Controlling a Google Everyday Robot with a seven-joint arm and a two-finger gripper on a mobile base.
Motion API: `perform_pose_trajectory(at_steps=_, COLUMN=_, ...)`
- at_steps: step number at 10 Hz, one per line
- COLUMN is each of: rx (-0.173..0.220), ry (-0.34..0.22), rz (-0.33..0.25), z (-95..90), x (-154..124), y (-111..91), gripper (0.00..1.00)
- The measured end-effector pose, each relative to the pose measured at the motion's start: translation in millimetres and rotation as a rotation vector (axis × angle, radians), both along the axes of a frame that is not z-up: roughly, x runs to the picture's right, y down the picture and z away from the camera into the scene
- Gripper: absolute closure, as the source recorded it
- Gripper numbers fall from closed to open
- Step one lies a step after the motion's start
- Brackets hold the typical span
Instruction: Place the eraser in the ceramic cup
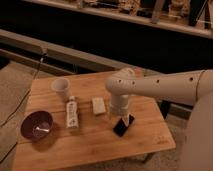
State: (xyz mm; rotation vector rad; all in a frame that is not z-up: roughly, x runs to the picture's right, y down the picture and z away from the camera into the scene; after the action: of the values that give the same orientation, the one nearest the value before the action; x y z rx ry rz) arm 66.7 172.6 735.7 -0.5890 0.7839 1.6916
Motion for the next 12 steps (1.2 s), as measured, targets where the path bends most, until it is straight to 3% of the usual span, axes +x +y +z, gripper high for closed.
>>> perform_pose_trajectory(at_steps=4, rx=-0.011, ry=0.059, rz=0.058, z=18.2, x=16.3, y=4.3, gripper=0.35)
perform_pose_trajectory(at_steps=7, rx=-0.017, ry=0.093, rz=0.100, z=21.6, x=30.2, y=11.4, gripper=0.35)
perform_pose_trajectory(at_steps=12, rx=-0.007, ry=0.100, rz=0.125, z=26.9, x=34.6, y=24.1, gripper=0.35)
